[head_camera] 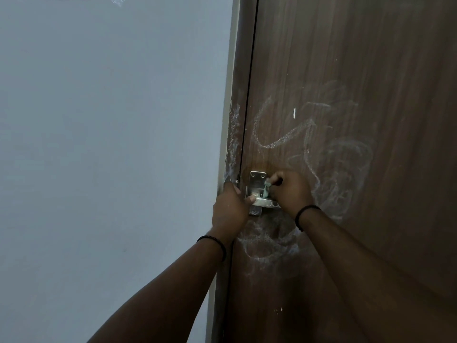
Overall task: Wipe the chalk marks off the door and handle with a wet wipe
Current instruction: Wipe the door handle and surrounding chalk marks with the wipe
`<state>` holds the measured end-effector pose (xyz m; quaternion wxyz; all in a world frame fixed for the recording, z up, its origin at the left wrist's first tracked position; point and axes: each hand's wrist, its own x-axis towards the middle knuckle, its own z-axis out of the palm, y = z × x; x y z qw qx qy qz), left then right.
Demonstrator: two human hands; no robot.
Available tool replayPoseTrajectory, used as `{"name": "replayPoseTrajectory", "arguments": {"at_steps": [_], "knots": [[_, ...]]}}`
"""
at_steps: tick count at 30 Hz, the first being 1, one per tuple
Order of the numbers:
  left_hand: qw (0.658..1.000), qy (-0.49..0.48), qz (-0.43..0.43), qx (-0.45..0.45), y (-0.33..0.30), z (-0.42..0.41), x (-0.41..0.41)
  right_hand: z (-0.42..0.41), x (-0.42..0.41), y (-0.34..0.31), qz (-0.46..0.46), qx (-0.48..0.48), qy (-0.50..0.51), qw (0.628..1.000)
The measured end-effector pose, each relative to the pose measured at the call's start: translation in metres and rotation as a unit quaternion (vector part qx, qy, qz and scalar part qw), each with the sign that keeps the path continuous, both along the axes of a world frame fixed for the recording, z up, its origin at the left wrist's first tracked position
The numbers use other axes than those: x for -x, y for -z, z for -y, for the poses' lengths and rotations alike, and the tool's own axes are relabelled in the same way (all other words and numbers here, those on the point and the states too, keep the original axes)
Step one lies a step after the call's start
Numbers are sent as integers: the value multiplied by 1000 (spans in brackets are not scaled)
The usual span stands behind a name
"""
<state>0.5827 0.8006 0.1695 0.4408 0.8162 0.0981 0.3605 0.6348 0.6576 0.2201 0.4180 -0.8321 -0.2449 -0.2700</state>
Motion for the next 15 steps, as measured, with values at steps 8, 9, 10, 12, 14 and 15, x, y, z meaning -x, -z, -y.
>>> {"name": "replayPoseTrajectory", "arguments": {"at_steps": [8,9,10,12,14,15], "knots": [[987,22,94,-132,-8,-1,4,-24,6,-23,131,116,-60,983],[985,24,101,-137,-10,-1,3,-23,6,-24,126,126,-66,982],[985,25,109,-135,-12,1,3,-22,7,-26,116,111,-69,985],[982,23,140,-128,-16,5,2,-19,6,-25,113,53,-44,991],[976,14,161,-146,-21,11,2,-14,3,-24,128,24,23,991],[973,9,165,-164,-25,14,1,-12,2,-25,123,26,47,991]]}}
